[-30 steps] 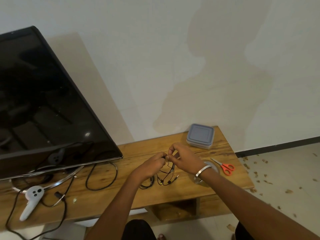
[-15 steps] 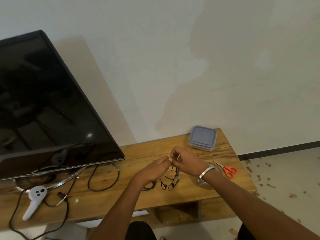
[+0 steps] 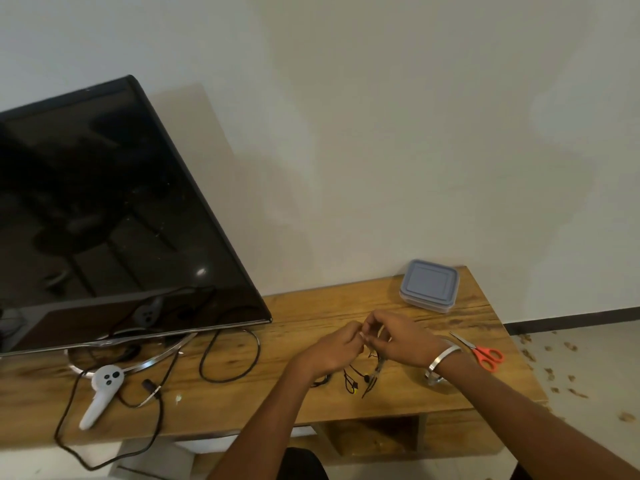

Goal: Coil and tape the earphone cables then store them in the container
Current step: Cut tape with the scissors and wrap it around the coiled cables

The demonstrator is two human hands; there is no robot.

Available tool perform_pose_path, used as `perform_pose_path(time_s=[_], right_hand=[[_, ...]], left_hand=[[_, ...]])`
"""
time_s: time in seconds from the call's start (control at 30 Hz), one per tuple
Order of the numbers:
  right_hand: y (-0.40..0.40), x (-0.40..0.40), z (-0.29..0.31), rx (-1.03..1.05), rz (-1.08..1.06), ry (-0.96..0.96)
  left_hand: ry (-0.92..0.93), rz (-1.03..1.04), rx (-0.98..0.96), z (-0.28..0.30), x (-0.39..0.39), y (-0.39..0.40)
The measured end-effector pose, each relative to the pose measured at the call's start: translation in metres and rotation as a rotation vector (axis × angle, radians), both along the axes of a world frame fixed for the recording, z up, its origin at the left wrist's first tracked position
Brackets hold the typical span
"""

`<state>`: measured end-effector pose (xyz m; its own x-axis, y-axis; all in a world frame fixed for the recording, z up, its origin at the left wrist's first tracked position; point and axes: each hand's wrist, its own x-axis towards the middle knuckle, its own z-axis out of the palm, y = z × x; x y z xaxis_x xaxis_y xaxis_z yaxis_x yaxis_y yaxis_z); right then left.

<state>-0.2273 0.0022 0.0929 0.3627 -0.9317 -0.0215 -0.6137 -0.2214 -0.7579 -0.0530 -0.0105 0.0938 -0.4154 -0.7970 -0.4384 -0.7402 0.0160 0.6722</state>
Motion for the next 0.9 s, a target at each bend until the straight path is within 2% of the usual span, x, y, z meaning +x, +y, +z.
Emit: perform_pose_path(time_s=[0.2, 0.57, 0.77, 0.9], right_hand=[[0.001, 0.001, -0.004, 0.087, -0.135, -0.137], [0.004, 0.006, -0.002, 0.182, -0.242, -0.312], [0.006, 0.004, -0.002, 0.231, -0.307, -0.381], [0.009, 0.003, -0.003, 0.182, -0.293, -0.372]], left_hand=[[0.040, -0.044, -0.045, 0.012, 0.000, 0.005], [0.082, -0.079, -0.114, 0.015, -0.002, 0.009], [0.121, -0.110, -0.149, 0.013, -0.003, 0.009], [0.125, -0.099, -0.138, 0.010, -0.003, 0.009]])
